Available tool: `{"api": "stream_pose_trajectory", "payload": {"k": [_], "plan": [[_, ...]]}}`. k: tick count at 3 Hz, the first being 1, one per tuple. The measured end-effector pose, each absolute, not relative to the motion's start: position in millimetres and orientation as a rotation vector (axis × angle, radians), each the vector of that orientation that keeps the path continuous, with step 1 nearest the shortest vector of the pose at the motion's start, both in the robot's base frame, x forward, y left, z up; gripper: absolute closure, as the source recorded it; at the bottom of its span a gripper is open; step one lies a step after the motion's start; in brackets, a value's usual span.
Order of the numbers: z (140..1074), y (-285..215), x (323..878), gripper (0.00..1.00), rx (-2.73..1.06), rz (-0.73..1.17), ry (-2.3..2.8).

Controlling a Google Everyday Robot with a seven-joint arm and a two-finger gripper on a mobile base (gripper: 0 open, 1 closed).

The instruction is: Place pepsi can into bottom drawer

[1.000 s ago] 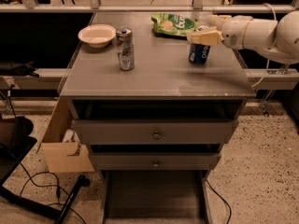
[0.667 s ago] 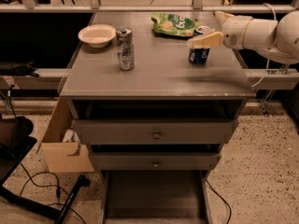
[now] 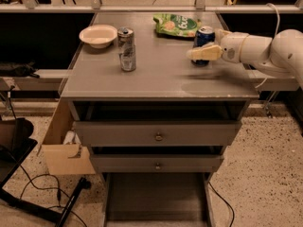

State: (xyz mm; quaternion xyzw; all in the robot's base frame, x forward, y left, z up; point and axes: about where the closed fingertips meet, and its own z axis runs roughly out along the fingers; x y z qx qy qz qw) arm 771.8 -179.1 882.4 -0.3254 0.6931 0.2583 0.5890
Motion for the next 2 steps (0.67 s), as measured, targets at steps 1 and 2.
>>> {"api": "stream_pose_trajectory", "payload": {"k": [1, 2], "plan": [[882.0, -178.9, 771.8, 0.19, -0.758, 0.602, 1.615], [882.0, -178.8, 771.8, 0.42, -0.758, 0.602, 1.615]]}}
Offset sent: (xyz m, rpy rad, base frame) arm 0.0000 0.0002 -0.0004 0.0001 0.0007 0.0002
